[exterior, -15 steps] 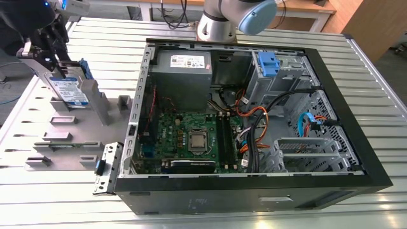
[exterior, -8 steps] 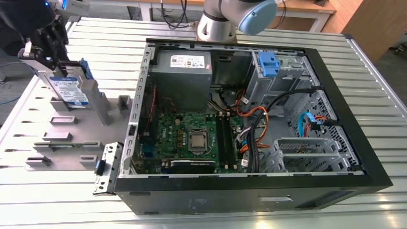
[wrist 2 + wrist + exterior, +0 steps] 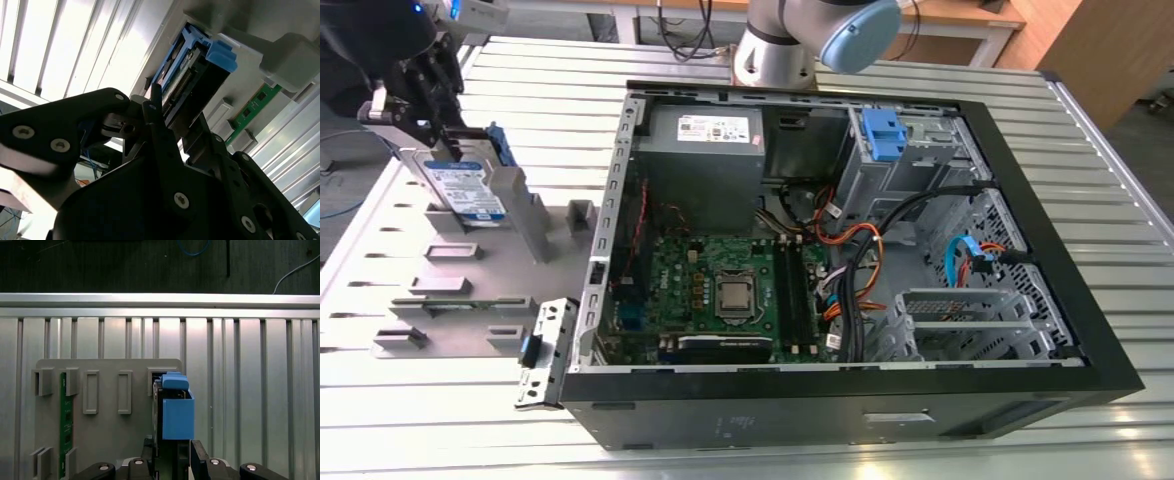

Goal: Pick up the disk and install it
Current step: 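Pick up the disk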

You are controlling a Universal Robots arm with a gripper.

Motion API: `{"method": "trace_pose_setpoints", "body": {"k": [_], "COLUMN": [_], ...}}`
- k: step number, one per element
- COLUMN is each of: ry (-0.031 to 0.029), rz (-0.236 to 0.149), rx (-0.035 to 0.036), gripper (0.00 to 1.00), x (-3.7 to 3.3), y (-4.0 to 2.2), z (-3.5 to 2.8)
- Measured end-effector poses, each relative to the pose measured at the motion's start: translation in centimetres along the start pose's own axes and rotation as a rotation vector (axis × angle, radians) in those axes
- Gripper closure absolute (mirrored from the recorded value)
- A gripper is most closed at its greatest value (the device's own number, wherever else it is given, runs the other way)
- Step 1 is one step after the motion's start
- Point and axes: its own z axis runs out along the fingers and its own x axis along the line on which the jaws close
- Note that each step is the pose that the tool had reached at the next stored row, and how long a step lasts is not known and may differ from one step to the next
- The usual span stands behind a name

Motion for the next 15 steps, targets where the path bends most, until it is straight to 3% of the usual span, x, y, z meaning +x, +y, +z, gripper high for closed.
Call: {"method": "trace_pose_setpoints", "body": {"k": [6, 8, 9, 15], "ry": [0.0000, 0.0002, 0.0002, 0.0000], "rz": [0.000, 0.000, 0.000, 0.000], "rx": [0.0000, -0.0001, -0.0002, 0.0000], "gripper": [0.58, 0.60, 0.65, 0.65], "x": [0.00, 0.00, 0.00, 0.00], "y": [-0.01, -0.01, -0.01, -0.04], "z": [0.00, -0.01, -0.01, 0.00]}}
